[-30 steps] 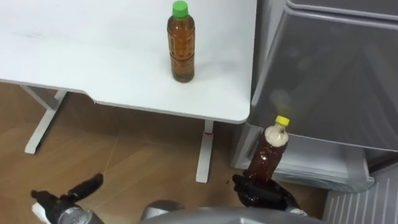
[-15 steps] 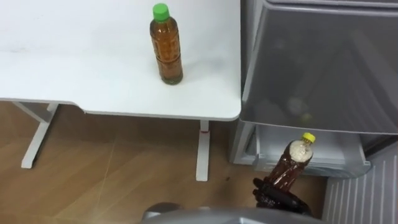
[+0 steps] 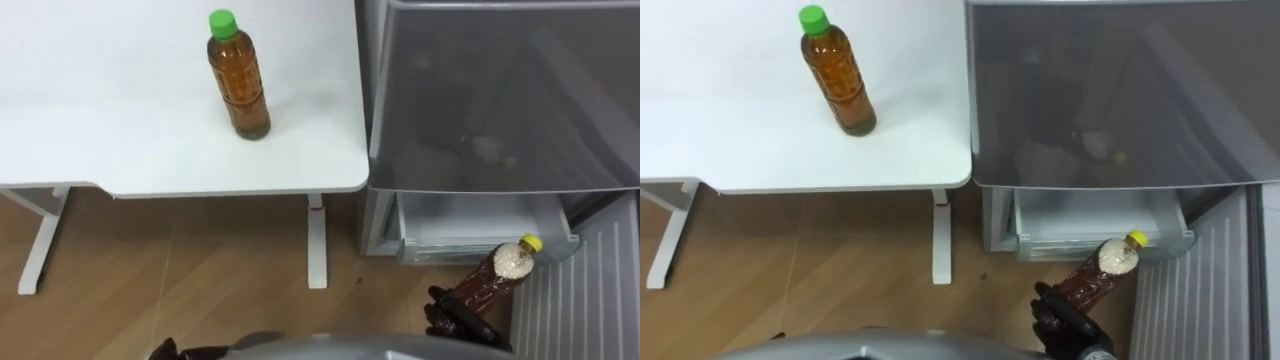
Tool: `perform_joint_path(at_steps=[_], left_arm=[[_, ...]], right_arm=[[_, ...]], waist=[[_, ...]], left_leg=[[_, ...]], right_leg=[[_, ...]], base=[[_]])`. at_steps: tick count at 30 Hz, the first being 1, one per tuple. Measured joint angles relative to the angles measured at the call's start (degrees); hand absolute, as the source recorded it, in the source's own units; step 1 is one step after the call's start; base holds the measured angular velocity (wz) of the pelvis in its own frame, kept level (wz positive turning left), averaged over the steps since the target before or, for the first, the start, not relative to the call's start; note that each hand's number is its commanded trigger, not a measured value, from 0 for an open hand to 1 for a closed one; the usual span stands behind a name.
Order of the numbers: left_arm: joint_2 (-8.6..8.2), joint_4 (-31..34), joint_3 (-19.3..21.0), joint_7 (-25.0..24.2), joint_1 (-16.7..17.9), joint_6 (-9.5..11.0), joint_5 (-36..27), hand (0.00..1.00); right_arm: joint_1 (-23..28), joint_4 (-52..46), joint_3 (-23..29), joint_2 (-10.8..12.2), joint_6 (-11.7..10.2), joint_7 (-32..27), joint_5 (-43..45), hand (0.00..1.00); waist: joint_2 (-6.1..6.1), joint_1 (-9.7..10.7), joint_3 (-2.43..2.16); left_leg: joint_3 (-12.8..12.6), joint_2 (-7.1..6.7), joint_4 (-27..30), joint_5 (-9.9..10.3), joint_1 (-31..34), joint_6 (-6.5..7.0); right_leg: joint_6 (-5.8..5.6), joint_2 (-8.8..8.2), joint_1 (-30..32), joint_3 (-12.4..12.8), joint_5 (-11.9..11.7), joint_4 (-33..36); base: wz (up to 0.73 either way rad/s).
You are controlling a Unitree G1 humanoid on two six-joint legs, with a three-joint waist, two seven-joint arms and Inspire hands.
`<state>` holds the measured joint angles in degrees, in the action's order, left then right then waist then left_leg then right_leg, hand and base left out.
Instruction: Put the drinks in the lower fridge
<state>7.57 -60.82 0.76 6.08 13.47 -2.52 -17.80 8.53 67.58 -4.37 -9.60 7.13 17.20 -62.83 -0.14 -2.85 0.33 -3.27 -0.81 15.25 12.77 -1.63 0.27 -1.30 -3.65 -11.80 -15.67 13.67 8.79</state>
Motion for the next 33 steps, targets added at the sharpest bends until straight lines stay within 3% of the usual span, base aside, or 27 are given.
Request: perform_joint_path(at_steps=[5, 12, 17, 19, 26, 27, 30, 33], left_arm=[[0.05, -0.3, 0.1, -0.8, 0.2, 0.1, 0.1, 0.0], [0.09, -0.4, 0.8, -1.8, 1.1, 0.2, 6.3, 0.0], [0.16, -0.6, 1.2, -3.3, 0.9, 0.1, 8.6, 0.0], [0.17, -0.6, 1.2, -4.3, 0.3, 0.0, 10.4, 0.0], [1.03, -1.1, -1.6, -4.5, -3.6, 0.0, 11.2, 0.0], [1.28, -1.2, -2.6, -4.7, -5.0, -0.1, 11.3, 0.0], [2.57, -1.5, -4.2, -5.7, -8.3, -0.1, 14.4, 0.0], [2.79, -2.7, -6.2, -5.8, -11.2, -0.5, 15.1, 0.0]], right_arm=[[-0.6, 1.0, 0.1, 0.2, 0.0, -1.6, -2.0, 1.0], [-0.9, 1.3, 0.2, 0.4, 0.2, -2.6, -2.5, 1.0], [-2.3, 1.4, 0.6, 0.5, 0.6, -3.1, -8.2, 1.0], [-4.4, 1.4, 2.4, 0.4, 0.8, -4.2, -8.8, 1.0], [-12.5, 3.8, 1.8, 0.3, 0.5, -5.5, -10.5, 1.0], [-14.5, 3.9, 1.8, 0.3, 0.5, -5.9, -11.1, 1.0], [-18.7, 4.5, 1.8, 0.3, 0.5, -6.0, -11.5, 1.0], [-25.0, 7.7, 2.6, -0.1, 1.3, -7.1, -11.0, 1.0]], waist=[[0.06, -0.1, 0.14], [-0.25, -0.5, 0.28], [0.13, -0.6, 0.47], [0.67, -0.6, 0.75], [0.76, -0.7, 0.65], [1.03, -0.7, 0.57], [0.5, -0.9, 1.02], [0.65, -0.7, 1.01]], left_leg=[[-0.1, 0.01, -0.1, 0.0, -0.2, 0.01], [0.2, -0.04, 0.1, 0.0, 0.1, 0.0], [0.3, 0.08, 1.1, 0.0, 1.8, 0.03], [0.4, 0.11, 1.7, -0.1, 3.4, 0.19], [1.0, 0.06, 2.5, -1.5, 8.5, 0.71], [1.0, 0.06, 2.4, -2.0, 9.6, 0.8], [1.6, -0.1, 2.4, -2.8, 11.6, 0.92], [1.8, -0.13, 2.2, -4.0, 14.8, 1.18]], right_leg=[[0.0, -0.03, 0.0, 0.0, 0.0, 0.0], [-0.01, -0.03, -0.1, -0.3, 0.0, 0.0], [0.01, 0.04, 1.0, -0.4, -0.1, 0.2], [-0.01, 0.11, 2.2, -0.5, -0.5, 0.4], [0.09, 0.04, 7.3, -1.2, -1.4, 1.1], [0.16, 0.04, 8.4, -1.2, -1.8, 1.0], [0.21, 0.02, 10.1, -1.9, -2.2, 1.0], [0.28, 0.09, 13.2, -2.0, -3.2, 1.0]], base=[[0.0], [0.01], [0.01], [0.04], [0.06], [0.06], [0.12], [0.06]])
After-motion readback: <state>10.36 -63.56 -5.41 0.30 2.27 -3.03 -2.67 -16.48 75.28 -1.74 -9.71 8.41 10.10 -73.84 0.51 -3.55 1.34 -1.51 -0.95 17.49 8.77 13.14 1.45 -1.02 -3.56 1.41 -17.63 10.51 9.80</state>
